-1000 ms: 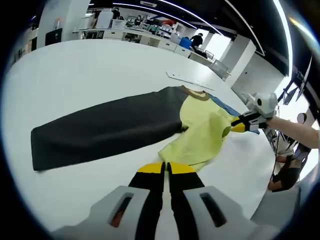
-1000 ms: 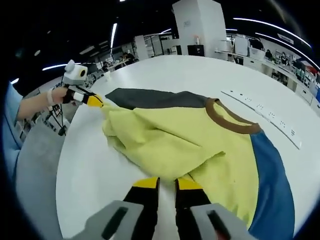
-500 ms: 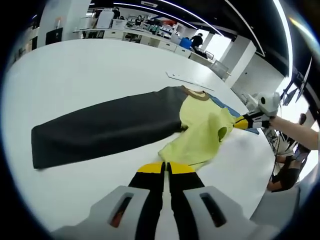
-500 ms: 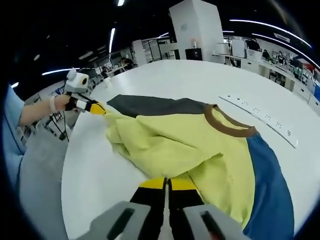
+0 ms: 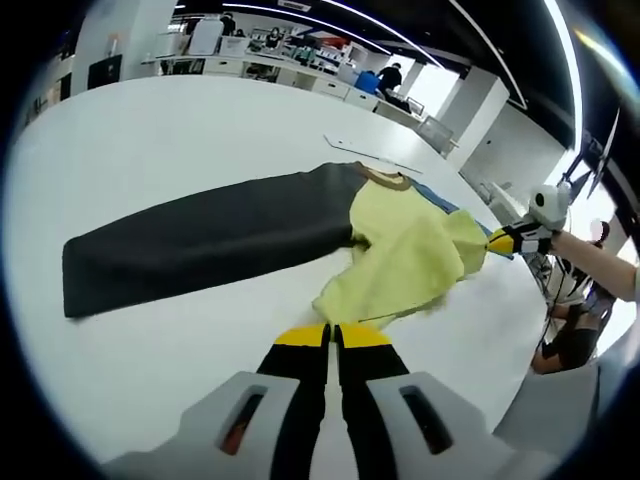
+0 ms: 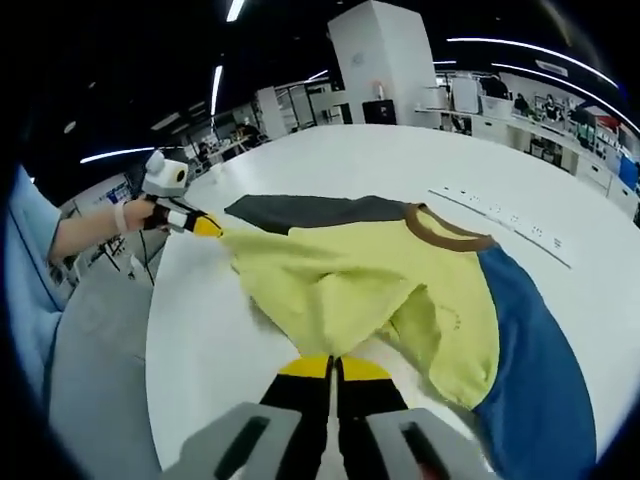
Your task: Fold the garment on the visible template until the final outline fits inside the template.
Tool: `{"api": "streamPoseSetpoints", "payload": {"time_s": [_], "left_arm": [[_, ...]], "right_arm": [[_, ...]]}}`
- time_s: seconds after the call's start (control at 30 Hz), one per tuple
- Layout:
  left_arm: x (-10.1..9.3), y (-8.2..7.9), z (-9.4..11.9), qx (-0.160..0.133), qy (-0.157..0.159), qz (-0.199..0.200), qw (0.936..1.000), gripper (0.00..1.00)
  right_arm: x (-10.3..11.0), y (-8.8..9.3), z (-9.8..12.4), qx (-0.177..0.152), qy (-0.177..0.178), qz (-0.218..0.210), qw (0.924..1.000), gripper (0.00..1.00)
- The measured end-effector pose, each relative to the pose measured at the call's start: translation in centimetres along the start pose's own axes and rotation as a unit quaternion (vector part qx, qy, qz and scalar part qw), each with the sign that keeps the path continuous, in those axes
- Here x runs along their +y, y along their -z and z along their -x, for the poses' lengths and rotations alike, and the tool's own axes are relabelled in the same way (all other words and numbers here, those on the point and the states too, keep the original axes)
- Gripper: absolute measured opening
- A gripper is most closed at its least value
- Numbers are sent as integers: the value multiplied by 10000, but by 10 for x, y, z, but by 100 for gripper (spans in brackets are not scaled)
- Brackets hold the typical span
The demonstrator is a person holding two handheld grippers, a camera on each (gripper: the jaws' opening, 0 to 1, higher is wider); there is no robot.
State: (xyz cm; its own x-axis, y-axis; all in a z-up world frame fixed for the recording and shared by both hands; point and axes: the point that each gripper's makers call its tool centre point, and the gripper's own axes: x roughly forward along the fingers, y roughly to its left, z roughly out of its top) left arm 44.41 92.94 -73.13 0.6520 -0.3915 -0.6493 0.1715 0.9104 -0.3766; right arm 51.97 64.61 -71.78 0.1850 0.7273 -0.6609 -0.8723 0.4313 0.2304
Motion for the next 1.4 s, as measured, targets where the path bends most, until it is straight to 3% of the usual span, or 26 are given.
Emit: {"api": "streamPoseSetpoints", "payload": {"time_s": [0.37,0.63,1.4], "left_arm": [[-12,29,8,256,123,-93,9996,0],[-13,38,16,334,142,-96,9993,0],[-52,110,27,1348,720,-284,9878,0]], "right_arm": [[9,42,32,23,185,-326,9993,0],[15,67,51,42,325,-544,9980,0],[46,147,85,229,478,-1227,9910,0]]}}
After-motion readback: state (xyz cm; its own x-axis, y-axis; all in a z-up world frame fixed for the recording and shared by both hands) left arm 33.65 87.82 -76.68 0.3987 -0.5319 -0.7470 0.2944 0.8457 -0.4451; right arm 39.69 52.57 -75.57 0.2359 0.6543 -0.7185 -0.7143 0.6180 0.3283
